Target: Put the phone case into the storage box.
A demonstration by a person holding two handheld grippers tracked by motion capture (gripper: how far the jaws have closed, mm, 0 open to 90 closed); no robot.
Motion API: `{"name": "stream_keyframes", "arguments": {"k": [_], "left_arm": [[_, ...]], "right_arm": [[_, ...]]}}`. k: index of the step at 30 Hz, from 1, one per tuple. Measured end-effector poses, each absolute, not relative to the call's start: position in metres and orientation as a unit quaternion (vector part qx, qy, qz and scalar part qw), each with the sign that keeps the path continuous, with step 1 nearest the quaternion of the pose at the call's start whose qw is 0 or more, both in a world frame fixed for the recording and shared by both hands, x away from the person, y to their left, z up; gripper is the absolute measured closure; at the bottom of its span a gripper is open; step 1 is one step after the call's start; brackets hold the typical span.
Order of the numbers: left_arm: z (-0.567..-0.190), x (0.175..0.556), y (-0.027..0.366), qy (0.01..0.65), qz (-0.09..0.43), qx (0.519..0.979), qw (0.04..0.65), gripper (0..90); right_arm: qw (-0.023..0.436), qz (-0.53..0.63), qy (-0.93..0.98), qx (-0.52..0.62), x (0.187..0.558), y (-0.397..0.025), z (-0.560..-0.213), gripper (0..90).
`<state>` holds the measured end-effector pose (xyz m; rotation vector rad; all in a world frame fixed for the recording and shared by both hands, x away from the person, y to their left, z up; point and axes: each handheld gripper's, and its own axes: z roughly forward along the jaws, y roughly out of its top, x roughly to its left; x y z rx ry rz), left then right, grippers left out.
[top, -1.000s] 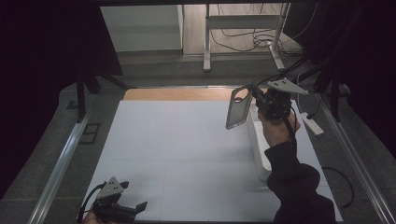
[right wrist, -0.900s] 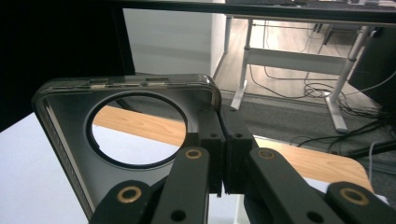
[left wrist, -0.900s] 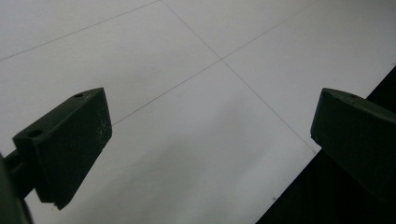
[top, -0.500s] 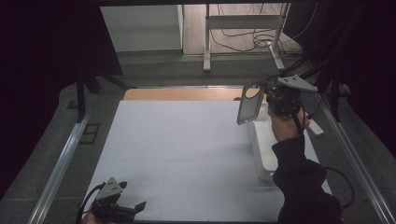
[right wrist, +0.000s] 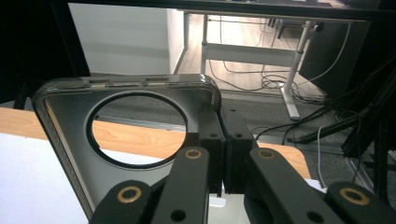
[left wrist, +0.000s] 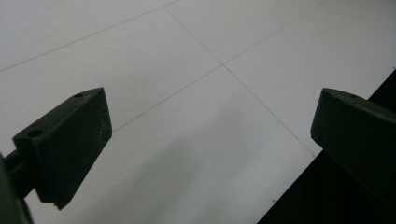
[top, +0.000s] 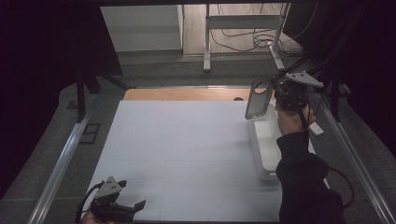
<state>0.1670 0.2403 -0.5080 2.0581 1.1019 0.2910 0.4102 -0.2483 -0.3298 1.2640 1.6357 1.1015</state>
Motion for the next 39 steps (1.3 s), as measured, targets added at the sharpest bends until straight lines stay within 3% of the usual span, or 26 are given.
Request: {"name": "stream_keyframes", "arguments": {"k": [15, 39], "left_arm": [[-0.508, 0.167, 0.239, 0.43, 0.113, 0.813, 0.377, 0.0], [-0.51, 0.166, 0.237, 0.425, 0.114, 0.816, 0.375, 0.0]], "right_arm": [[0.412, 0.415, 0.625, 0.517, 0.426, -0.26, -0.33, 88.9], [0.435, 0.37, 0.609, 0.55, 0.45, -0.254, -0.362, 88.9]]}}
